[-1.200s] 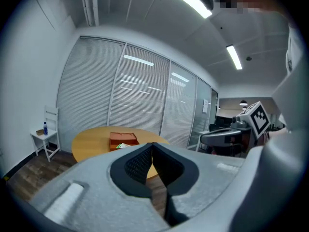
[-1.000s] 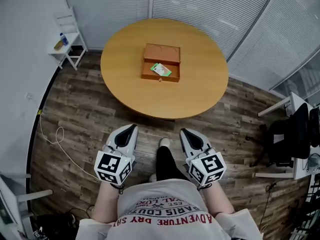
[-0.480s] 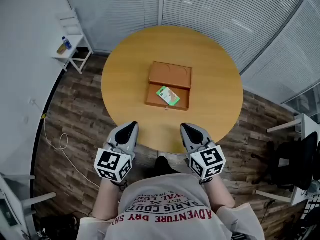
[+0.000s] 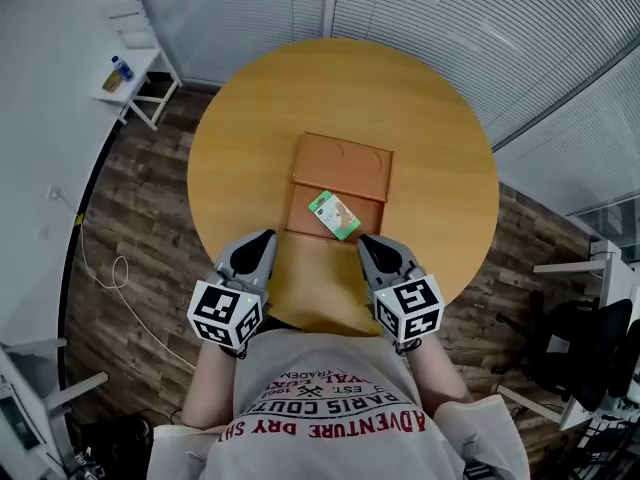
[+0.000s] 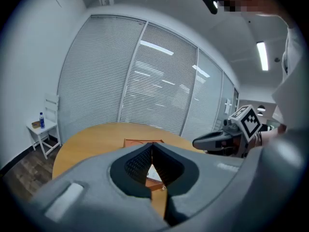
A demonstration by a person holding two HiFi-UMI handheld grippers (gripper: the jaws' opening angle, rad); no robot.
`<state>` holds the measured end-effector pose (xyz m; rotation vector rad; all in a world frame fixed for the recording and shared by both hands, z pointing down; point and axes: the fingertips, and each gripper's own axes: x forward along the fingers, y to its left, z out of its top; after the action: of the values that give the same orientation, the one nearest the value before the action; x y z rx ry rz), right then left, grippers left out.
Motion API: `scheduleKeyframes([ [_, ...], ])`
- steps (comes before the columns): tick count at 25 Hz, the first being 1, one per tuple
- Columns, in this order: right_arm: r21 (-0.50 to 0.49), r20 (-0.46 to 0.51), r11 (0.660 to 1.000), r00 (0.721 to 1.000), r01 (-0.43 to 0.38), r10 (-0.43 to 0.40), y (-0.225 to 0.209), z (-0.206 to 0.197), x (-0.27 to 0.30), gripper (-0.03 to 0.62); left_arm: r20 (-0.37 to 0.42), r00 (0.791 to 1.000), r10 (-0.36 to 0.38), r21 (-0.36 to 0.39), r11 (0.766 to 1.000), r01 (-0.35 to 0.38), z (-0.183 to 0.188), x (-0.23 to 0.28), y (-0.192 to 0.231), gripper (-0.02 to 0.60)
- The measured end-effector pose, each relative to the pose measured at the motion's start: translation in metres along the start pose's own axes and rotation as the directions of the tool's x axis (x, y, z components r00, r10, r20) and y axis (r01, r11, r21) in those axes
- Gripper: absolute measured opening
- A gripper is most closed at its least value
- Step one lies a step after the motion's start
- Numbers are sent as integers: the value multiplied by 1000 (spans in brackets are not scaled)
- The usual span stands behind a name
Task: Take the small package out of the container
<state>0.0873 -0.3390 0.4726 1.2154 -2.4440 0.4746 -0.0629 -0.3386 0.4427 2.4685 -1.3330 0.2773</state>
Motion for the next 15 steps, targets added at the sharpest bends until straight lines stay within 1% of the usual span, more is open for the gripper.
scheduleKeyframes([
  [1, 1, -24, 1000, 1000, -3, 3, -1, -4, 8, 15, -4, 1000, -13, 0, 1000, 13, -2, 6, 4, 11],
  [2, -1, -50, 1000, 999, -7, 7, -2, -9, 16, 52, -9, 1000, -26, 4, 1000, 26, -3, 11, 7, 9],
  [3, -6, -76, 1000, 997, -9, 9, -2, -14, 22, 69, -14, 999, -39, 10, 999, 39, -5, 17, 10, 11],
  [6, -22, -146, 1000, 989, 6, -9, -8, -29, 41, 91, -26, 996, -86, 20, 996, 87, -10, 33, 15, 11],
  [7, -27, -172, 1000, 985, 11, -16, -10, -35, 48, 111, -28, 994, -102, 19, 995, 103, -12, 37, 18, 11],
  [9, -41, -232, 999, 973, 12, -21, -12, -48, 64, 174, -31, 992, -119, 27, 992, 120, -15, 42, 24, 11],
  [11, -62, -285, 998, 958, 6, -24, -14, -61, 79, 223, -33, 992, -118, 40, 992, 120, -19, 45, 32, 11],
  [15, -112, -381, 994, 923, 4, -47, -21, -80, 110, 269, -49, 991, -121, 7, 993, 121, -29, 53, 49, 11],
])
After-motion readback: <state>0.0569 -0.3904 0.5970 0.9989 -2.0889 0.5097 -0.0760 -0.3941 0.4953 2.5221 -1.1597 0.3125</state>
